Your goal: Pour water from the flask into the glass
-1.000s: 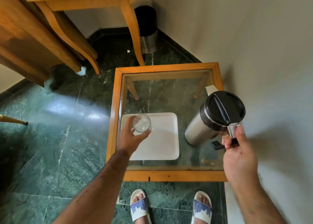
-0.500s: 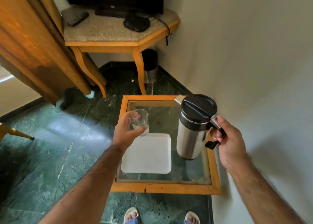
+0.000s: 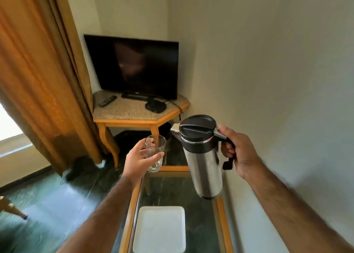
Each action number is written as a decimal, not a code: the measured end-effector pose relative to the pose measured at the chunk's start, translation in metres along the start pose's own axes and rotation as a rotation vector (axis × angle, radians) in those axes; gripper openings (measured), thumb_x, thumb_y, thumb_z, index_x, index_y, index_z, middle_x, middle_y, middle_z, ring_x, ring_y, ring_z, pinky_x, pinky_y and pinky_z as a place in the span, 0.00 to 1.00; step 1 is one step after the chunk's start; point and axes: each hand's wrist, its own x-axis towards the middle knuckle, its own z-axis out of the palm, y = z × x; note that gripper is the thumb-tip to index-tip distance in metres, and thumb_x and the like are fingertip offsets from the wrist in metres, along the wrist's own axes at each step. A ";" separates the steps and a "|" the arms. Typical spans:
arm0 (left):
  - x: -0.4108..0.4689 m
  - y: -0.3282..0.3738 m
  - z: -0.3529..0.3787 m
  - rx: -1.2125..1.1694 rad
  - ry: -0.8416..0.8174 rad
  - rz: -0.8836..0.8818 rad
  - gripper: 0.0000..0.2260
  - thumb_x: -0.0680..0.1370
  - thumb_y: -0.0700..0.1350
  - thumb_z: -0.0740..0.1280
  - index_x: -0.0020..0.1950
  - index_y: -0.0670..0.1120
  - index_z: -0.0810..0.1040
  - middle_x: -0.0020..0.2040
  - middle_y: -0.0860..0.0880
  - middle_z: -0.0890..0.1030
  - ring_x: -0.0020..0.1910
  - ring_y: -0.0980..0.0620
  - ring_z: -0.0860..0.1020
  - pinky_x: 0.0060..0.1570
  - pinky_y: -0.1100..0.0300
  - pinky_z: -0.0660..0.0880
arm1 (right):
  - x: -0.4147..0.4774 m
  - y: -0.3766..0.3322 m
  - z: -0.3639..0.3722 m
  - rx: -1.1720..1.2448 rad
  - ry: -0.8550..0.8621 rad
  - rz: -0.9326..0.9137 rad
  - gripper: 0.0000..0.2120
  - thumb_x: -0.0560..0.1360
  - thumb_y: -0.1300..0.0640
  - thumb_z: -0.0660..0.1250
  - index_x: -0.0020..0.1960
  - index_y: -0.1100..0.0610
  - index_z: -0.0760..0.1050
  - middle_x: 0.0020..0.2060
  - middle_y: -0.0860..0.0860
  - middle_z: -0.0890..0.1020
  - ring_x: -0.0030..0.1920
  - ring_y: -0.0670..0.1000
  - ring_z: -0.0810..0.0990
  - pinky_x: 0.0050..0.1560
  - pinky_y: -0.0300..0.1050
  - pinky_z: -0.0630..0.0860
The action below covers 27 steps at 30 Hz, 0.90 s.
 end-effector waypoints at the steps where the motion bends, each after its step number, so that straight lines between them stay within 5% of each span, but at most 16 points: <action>1: 0.000 0.013 -0.002 -0.010 0.002 0.007 0.19 0.71 0.47 0.82 0.58 0.60 0.80 0.51 0.62 0.87 0.56 0.51 0.86 0.57 0.51 0.82 | 0.001 -0.016 0.004 -0.022 -0.020 0.000 0.24 0.65 0.38 0.77 0.30 0.53 0.68 0.23 0.46 0.64 0.25 0.48 0.59 0.28 0.42 0.58; 9: -0.008 0.073 -0.011 -0.036 -0.001 0.040 0.33 0.68 0.52 0.84 0.70 0.52 0.78 0.57 0.49 0.88 0.59 0.50 0.86 0.64 0.44 0.82 | 0.005 -0.100 0.031 -0.222 -0.148 -0.012 0.28 0.66 0.38 0.81 0.24 0.50 0.67 0.21 0.47 0.65 0.22 0.47 0.59 0.25 0.40 0.58; 18: -0.031 0.095 -0.031 -0.053 0.026 0.019 0.24 0.69 0.49 0.83 0.62 0.60 0.81 0.55 0.56 0.89 0.58 0.51 0.86 0.58 0.52 0.81 | 0.015 -0.161 0.066 -0.463 -0.322 -0.012 0.27 0.74 0.41 0.76 0.25 0.48 0.66 0.23 0.47 0.64 0.25 0.48 0.58 0.26 0.41 0.58; 27: -0.042 0.104 -0.035 -0.078 0.027 -0.001 0.24 0.69 0.48 0.83 0.63 0.57 0.82 0.54 0.62 0.88 0.58 0.53 0.85 0.50 0.58 0.79 | 0.030 -0.196 0.108 -0.761 -0.404 0.026 0.28 0.67 0.33 0.76 0.23 0.48 0.67 0.22 0.46 0.66 0.23 0.47 0.61 0.25 0.41 0.60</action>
